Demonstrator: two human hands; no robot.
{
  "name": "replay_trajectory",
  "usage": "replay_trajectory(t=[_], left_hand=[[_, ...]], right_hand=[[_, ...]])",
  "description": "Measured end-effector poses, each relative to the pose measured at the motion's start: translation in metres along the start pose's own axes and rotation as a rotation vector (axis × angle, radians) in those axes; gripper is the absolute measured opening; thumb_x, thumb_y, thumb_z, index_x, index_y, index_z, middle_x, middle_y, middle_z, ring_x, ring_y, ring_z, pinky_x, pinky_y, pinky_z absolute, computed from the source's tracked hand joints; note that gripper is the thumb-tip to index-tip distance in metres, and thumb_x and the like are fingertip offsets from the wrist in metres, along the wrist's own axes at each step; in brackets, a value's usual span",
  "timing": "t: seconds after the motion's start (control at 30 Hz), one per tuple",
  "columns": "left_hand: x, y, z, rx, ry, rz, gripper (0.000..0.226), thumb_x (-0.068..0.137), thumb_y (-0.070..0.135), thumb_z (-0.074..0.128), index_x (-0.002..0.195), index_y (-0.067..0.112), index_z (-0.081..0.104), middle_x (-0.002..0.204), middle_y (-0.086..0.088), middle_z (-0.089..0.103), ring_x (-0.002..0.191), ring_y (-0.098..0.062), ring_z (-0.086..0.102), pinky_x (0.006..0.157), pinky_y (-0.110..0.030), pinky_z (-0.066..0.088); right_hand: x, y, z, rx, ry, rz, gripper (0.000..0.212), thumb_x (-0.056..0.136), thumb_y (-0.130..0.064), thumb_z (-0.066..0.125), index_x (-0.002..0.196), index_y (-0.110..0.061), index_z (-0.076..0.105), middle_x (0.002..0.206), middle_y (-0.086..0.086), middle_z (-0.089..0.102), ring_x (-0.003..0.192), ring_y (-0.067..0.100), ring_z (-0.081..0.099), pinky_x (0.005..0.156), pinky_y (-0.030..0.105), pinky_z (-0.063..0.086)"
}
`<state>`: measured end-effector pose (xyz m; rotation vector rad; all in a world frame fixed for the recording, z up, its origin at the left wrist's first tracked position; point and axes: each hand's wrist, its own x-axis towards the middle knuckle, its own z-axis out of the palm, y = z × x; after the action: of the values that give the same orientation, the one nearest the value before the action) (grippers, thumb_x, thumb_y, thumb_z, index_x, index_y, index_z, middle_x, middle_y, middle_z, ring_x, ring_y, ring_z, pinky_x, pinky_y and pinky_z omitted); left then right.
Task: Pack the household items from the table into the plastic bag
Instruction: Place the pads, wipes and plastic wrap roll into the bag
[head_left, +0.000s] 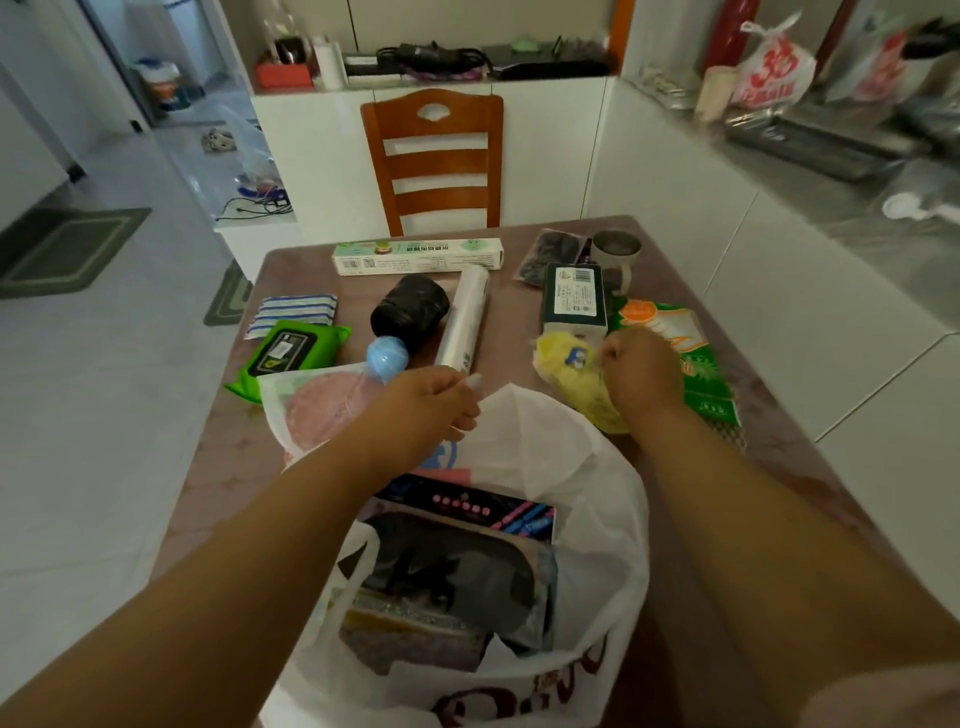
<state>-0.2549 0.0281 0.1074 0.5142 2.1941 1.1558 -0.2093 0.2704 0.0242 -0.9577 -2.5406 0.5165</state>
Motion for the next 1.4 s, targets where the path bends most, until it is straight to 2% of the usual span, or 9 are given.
replay_trajectory(t=[0.1, 0.2, 0.33, 0.5, 0.63, 0.87, 1.1, 1.27, 1.4], left_hand=[[-0.014, 0.012, -0.008, -0.362, 0.054, -0.189, 0.034, 0.100, 0.020, 0.041, 0.120, -0.004, 0.057, 0.114, -0.017, 0.065, 0.103, -0.028, 0.065, 0.082, -0.026, 0.054], [-0.029, 0.002, -0.024, -0.286, -0.035, -0.209, 0.034, 0.099, 0.025, 0.040, 0.113, 0.004, 0.062, 0.113, -0.015, 0.068, 0.102, -0.031, 0.066, 0.091, -0.039, 0.052], [-0.049, -0.025, -0.045, 0.000, -0.085, -0.295, 0.024, 0.097, 0.021, 0.044, 0.107, 0.010, 0.063, 0.108, -0.012, 0.066, 0.096, -0.028, 0.066, 0.082, -0.037, 0.052], [-0.062, -0.058, -0.067, 0.013, -0.114, -0.310, 0.020, 0.097, 0.005, 0.043, 0.102, 0.012, 0.061, 0.081, 0.001, 0.075, 0.077, -0.020, 0.072, 0.065, -0.030, 0.057], [-0.060, -0.059, -0.072, -0.081, -0.062, -0.357, 0.023, 0.098, 0.014, 0.041, 0.100, 0.007, 0.062, 0.095, -0.013, 0.070, 0.082, -0.028, 0.068, 0.073, -0.034, 0.052], [-0.009, -0.058, -0.101, -0.285, 0.255, -0.326, 0.019, 0.091, 0.018, 0.055, 0.098, 0.002, 0.062, 0.084, -0.016, 0.065, 0.070, -0.025, 0.060, 0.067, -0.034, 0.051], [0.052, -0.119, -0.097, -0.136, 0.560, -0.459, 0.041, 0.080, 0.018, 0.072, 0.111, -0.006, 0.059, 0.102, -0.016, 0.063, 0.099, -0.033, 0.062, 0.081, -0.033, 0.047], [0.111, -0.210, -0.088, -0.260, 0.657, -0.566, 0.092, 0.033, 0.048, 0.079, 0.107, -0.002, 0.059, 0.101, -0.017, 0.070, 0.087, -0.036, 0.068, 0.079, -0.044, 0.057], [0.088, -0.147, -0.076, -0.359, 0.605, -0.551, 0.042, 0.076, 0.020, 0.078, 0.107, 0.000, 0.059, 0.087, -0.008, 0.056, 0.077, -0.024, 0.059, 0.054, -0.022, 0.046]], right_hand=[[-0.015, -0.045, -0.057, 0.241, 0.164, -0.185, 0.012, 0.083, -0.007, 0.063, 0.080, -0.004, 0.074, 0.082, 0.013, 0.071, 0.075, 0.031, 0.063, 0.065, 0.031, 0.043], [-0.045, -0.084, -0.112, 0.365, 0.207, -0.343, 0.007, 0.079, -0.015, 0.073, 0.083, -0.012, 0.077, 0.074, -0.001, 0.068, 0.067, 0.016, 0.060, 0.066, 0.024, 0.045], [-0.087, -0.100, -0.127, 0.335, -0.012, -0.451, 0.005, 0.079, -0.018, 0.073, 0.083, -0.020, 0.076, 0.067, -0.014, 0.057, 0.062, 0.004, 0.054, 0.059, 0.014, 0.041], [-0.125, -0.103, -0.075, 0.144, -0.321, -0.556, 0.012, 0.085, -0.016, 0.066, 0.089, -0.020, 0.077, 0.082, -0.012, 0.063, 0.074, 0.004, 0.055, 0.071, 0.021, 0.044], [-0.137, -0.115, -0.063, -0.030, -0.661, -0.634, 0.015, 0.088, -0.028, 0.063, 0.093, -0.024, 0.076, 0.091, -0.007, 0.066, 0.087, 0.011, 0.059, 0.076, 0.019, 0.041], [-0.035, -0.191, -0.044, 0.333, -0.446, -0.454, 0.020, 0.088, -0.031, 0.064, 0.088, -0.013, 0.074, 0.085, 0.003, 0.073, 0.077, 0.018, 0.067, 0.070, 0.029, 0.052], [0.044, -0.212, 0.084, -0.065, -0.641, -0.439, 0.047, 0.089, -0.027, 0.062, 0.131, -0.012, 0.053, 0.131, 0.011, 0.057, 0.117, 0.028, 0.055, 0.093, 0.029, 0.043], [0.050, -0.212, 0.149, -0.386, -0.774, -0.558, 0.054, 0.081, -0.035, 0.065, 0.128, -0.014, 0.051, 0.130, 0.014, 0.045, 0.106, 0.036, 0.051, 0.083, 0.039, 0.048], [0.040, -0.206, 0.154, -0.422, -0.818, -0.478, 0.076, 0.079, -0.039, 0.071, 0.141, -0.013, 0.037, 0.140, 0.016, 0.029, 0.112, 0.036, 0.050, 0.090, 0.039, 0.046]])
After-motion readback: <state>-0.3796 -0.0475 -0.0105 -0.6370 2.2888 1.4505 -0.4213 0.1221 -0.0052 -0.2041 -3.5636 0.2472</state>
